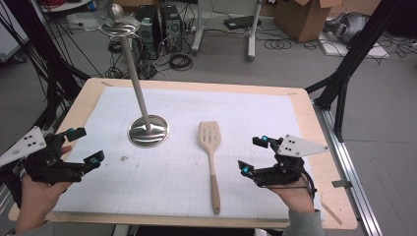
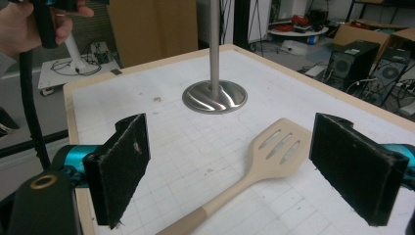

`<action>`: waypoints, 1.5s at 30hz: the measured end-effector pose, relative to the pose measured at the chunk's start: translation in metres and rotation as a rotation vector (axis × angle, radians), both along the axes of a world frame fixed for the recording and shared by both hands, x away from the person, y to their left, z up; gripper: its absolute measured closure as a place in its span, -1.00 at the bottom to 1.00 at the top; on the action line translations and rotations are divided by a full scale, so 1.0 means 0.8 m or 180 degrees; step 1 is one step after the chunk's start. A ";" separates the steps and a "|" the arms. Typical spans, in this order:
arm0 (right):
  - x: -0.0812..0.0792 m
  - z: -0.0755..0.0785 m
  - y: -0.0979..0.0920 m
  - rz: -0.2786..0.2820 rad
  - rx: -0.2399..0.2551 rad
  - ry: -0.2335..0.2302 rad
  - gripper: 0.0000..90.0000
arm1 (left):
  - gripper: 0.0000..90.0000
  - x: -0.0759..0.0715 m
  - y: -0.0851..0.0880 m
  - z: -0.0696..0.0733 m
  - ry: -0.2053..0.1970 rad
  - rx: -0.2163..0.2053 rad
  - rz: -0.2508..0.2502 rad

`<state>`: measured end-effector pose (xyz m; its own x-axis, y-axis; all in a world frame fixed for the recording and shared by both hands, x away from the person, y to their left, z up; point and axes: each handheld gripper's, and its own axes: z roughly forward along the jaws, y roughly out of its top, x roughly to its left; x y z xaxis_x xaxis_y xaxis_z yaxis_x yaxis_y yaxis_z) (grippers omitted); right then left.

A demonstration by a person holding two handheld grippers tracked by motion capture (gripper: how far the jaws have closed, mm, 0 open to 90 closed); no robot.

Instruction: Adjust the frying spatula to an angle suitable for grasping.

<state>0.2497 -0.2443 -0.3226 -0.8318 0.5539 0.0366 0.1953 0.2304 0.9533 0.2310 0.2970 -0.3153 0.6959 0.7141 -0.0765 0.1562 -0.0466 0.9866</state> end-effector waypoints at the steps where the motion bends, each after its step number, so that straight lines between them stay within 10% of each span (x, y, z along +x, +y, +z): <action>1: 0.001 -0.001 0.002 0.0006 -0.0001 -0.0005 -0.68 | -0.96 0.000 0.000 0.000 0.0000 0.0001 -0.0002; 14: 0.014 -0.017 0.025 0.0119 -0.0127 0.0115 -0.63 | -0.96 -0.006 0.006 -0.001 0.0012 -0.0001 0.0051; 45: 0.030 -0.065 0.068 0.0233 -0.0471 0.0209 0.60 | -0.96 -0.011 0.017 -0.006 0.0047 -0.0104 0.0086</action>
<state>0.2737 -0.1901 -0.3746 -0.8686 0.4954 0.0146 0.2335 0.3832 0.8937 0.2221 0.3108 -0.3203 0.6750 0.7295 -0.1102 0.1714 -0.0098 0.9851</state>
